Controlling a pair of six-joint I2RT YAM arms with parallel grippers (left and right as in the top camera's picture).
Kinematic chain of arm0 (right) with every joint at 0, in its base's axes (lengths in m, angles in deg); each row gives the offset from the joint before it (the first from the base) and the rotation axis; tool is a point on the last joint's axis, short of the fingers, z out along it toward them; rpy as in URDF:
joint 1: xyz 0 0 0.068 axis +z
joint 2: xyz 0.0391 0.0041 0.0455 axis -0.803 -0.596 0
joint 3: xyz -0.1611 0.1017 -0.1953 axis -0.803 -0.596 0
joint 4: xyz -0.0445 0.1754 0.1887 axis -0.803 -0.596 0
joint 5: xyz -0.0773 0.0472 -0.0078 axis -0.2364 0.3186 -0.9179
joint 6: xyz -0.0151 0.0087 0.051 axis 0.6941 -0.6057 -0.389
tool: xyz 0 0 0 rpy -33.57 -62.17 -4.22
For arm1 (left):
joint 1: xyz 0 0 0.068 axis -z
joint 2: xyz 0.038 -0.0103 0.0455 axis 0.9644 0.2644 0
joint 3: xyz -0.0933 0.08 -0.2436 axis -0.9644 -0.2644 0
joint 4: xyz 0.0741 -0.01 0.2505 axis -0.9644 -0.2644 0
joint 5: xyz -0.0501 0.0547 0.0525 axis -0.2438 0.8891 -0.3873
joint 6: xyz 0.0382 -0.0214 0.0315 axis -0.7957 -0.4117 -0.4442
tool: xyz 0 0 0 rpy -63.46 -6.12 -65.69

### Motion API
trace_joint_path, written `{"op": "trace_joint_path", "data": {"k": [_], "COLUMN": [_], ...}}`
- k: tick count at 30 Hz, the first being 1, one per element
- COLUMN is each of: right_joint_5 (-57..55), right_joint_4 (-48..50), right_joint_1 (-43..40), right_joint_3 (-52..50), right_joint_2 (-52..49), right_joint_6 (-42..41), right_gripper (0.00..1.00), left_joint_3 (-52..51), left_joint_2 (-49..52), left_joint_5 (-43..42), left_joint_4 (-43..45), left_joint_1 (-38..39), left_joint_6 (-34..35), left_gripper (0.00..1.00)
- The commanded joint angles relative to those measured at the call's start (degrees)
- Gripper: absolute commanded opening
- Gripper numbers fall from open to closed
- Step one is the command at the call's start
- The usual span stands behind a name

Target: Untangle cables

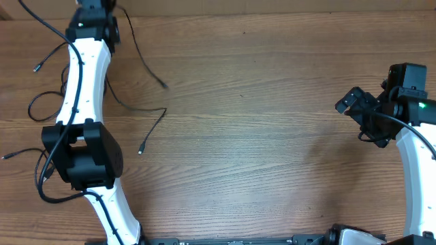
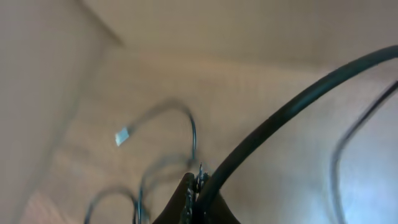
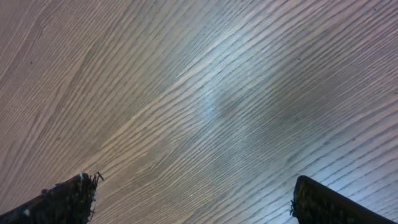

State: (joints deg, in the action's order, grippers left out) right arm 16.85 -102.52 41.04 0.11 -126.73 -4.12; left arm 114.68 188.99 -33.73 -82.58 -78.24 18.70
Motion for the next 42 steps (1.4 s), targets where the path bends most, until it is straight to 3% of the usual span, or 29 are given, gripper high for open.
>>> {"op": "trace_joint_path", "data": {"k": [1, 4, 10, 16, 22, 26, 27, 28, 30, 36, 40, 41, 42], "right_joint_5": [-0.55, -0.55, -0.55, -0.55, -0.55, -0.55, -0.55, -0.55, -0.55, -0.55, -0.55, -0.55, -0.55], "right_joint_4": [0.17, 0.17, 0.17, 0.17, 0.17, 0.17, 0.17, 0.17, 0.2, 0.17, 0.17, 0.2, 0.17], "right_joint_1": [-0.24, -0.24, -0.24, -0.24, -0.24, -0.24, -0.24, -0.24, -0.24, -0.24, -0.24, -0.24, -0.24], "right_joint_3": [1.2, 1.18, 1.18, 1.2, 1.18, 1.18, 1.18, 1.18, 1.2, 1.18, 1.18, 1.18, 1.18], "right_joint_2": [0.13, 0.13, 0.13, 0.13, 0.13, 0.13, 0.13, 0.13, 0.13, 0.13, 0.13, 0.13, 0.13], "right_joint_6": [-0.04, -0.04, -0.04, -0.04, -0.04, -0.04, -0.04, -0.04, -0.04, -0.04, -0.04, -0.04, -0.04], "right_gripper": [1.0, 1.0, 1.0, 1.0, 1.0, 1.0, 1.0, 1.0, 1.0, 1.0, 1.0, 1.0, 1.0], "left_joint_3": [2.93, 2.89, 2.86, 2.86, 2.86, 2.95, 2.97, 3.04, 3.43, 3.72, 3.72, 3.72, 3.72], "left_joint_2": [-0.15, 0.48, 6.08, 13.99, 15.37, 14.75, 14.29, 13.44, 11.37, 1.18, -5.51, -7.45, -8.09], "left_joint_5": [-5.66, -12.57, -12.72, -18.1, -17.84, -12.9, -11.15, -9.29, -7.87, -13.35, -31.39, -39.32, -40.76], "left_joint_4": [4.46, 6.1, 7.82, 1.97, -1.36, -2.01, -2.25, -2.64, -3.78, -7.41, -15.28, -20.37, -22.69], "left_joint_1": [-0.2, -0.2, -0.15, 0.35, 0.31, 0.31, 0.31, 0.33, 0.33, 0.66, 0.72, 0.7, 0.7], "left_joint_6": [-6.86, -6.69, -4.04, -3.93, -3.13, -3.04, -2.75, -2.4, -2.25, -0.07, 0.42, 0.09, -0.31], "left_gripper": [0.04, 0.04, 0.04, 0.04, 0.05, 0.35, 0.66, 0.83, 1.0, 0.99, 0.99, 1.0, 1.0]}}
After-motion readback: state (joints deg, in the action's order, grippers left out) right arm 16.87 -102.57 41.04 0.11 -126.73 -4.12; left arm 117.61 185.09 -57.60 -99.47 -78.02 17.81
